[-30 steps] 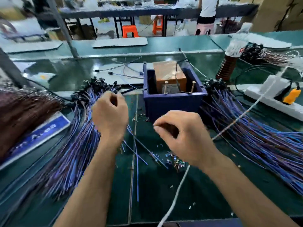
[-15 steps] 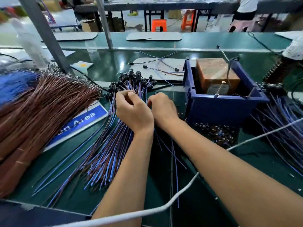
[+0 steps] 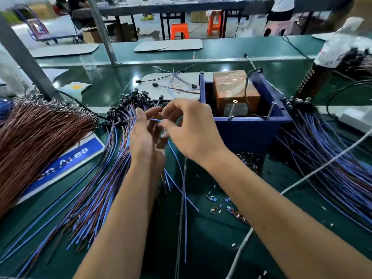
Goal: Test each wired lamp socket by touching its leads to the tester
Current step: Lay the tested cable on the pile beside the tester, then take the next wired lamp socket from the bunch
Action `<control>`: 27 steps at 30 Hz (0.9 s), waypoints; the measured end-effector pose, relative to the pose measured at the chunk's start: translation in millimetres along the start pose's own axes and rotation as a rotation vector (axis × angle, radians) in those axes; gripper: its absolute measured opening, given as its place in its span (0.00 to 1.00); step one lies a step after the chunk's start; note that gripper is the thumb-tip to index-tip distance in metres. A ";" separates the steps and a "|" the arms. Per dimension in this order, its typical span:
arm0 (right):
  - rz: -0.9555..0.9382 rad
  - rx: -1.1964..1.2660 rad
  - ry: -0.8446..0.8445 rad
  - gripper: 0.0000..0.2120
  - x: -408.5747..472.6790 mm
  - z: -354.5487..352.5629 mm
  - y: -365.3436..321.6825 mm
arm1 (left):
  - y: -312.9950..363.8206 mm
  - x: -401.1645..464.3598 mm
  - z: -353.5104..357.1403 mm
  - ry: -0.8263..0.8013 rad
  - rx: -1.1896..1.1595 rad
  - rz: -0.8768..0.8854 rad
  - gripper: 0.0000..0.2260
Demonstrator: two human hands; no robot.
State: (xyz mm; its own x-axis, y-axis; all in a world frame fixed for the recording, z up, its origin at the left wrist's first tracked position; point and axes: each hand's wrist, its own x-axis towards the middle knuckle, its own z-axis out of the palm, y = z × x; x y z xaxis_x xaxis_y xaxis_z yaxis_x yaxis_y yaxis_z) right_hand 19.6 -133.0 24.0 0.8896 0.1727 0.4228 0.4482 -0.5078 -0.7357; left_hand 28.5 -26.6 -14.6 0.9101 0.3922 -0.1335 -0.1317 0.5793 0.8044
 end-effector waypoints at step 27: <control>0.164 0.493 0.069 0.05 -99.5 -104.4 107.9 | -67.3 -61.5 29.2 -0.818 0.971 0.878 0.09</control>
State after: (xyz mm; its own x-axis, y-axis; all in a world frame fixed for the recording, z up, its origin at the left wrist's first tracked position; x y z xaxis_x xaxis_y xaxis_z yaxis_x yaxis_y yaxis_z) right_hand -29.7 -293.0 -42.2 0.9511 0.0601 0.3031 0.3067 -0.0632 -0.9497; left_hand -7.1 -110.5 -43.6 0.6877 -0.3244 0.6495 -0.7204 -0.4160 0.5549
